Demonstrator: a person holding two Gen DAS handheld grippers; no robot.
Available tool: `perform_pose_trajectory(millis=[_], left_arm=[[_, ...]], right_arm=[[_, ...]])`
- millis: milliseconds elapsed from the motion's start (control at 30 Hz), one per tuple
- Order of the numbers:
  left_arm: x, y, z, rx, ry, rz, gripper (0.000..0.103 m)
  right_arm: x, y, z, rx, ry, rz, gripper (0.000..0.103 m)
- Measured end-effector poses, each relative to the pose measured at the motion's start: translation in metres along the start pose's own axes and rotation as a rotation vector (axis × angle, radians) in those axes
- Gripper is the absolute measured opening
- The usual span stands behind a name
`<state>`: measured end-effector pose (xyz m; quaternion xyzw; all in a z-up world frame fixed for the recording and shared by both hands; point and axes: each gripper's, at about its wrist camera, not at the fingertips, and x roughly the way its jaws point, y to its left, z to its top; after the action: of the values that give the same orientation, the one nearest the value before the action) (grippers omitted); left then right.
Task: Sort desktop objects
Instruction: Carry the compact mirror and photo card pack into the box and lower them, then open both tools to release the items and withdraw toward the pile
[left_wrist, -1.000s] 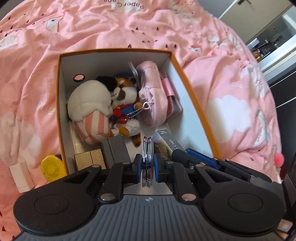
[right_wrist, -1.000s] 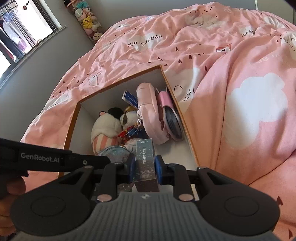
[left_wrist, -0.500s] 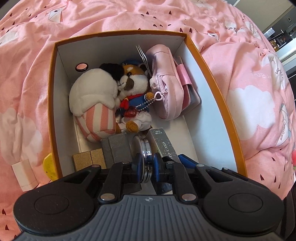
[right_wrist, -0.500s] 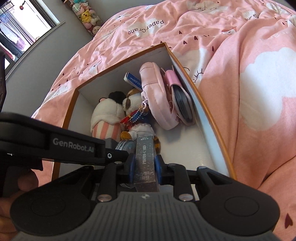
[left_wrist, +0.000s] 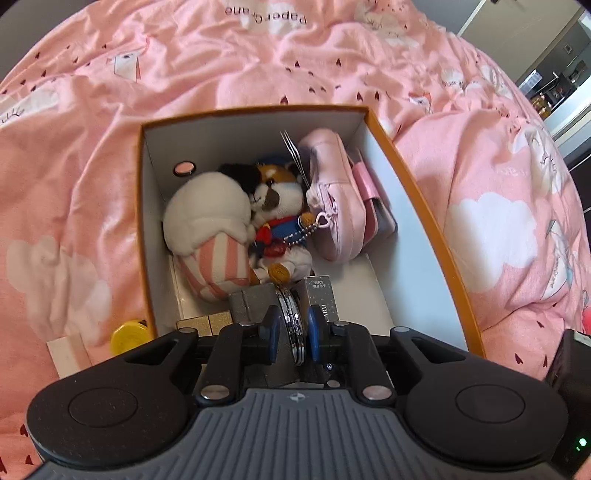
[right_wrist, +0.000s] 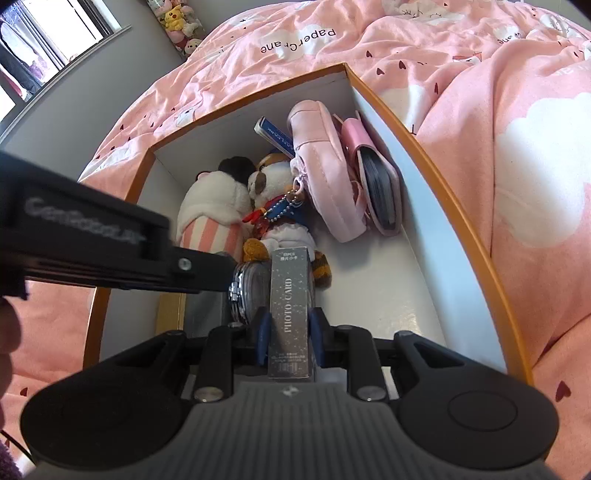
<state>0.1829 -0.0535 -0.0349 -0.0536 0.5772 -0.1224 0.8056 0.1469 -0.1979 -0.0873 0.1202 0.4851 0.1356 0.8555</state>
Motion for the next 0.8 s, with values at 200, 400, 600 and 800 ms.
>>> perform_pose_trajectory(millis=[200,400,600,800], left_arm=[[-0.013,0.004,-0.004,0.005,-0.038,0.023,0.02],[-0.014,0.013,-0.011,-0.016,-0.037,0.035,0.022],[-0.02,0.023,-0.019,-0.033,-0.052,0.035,0.024],[-0.027,0.034,-0.025,-0.06,-0.068,0.032,0.026]], right_arm=[[0.002,-0.002,0.002,0.008,0.011,0.0,0.027],[0.0,-0.004,0.0,0.013,0.013,0.003,0.028],[-0.008,-0.002,-0.001,-0.004,-0.014,-0.014,0.036],[-0.013,-0.002,-0.001,-0.022,-0.027,-0.013,0.046]])
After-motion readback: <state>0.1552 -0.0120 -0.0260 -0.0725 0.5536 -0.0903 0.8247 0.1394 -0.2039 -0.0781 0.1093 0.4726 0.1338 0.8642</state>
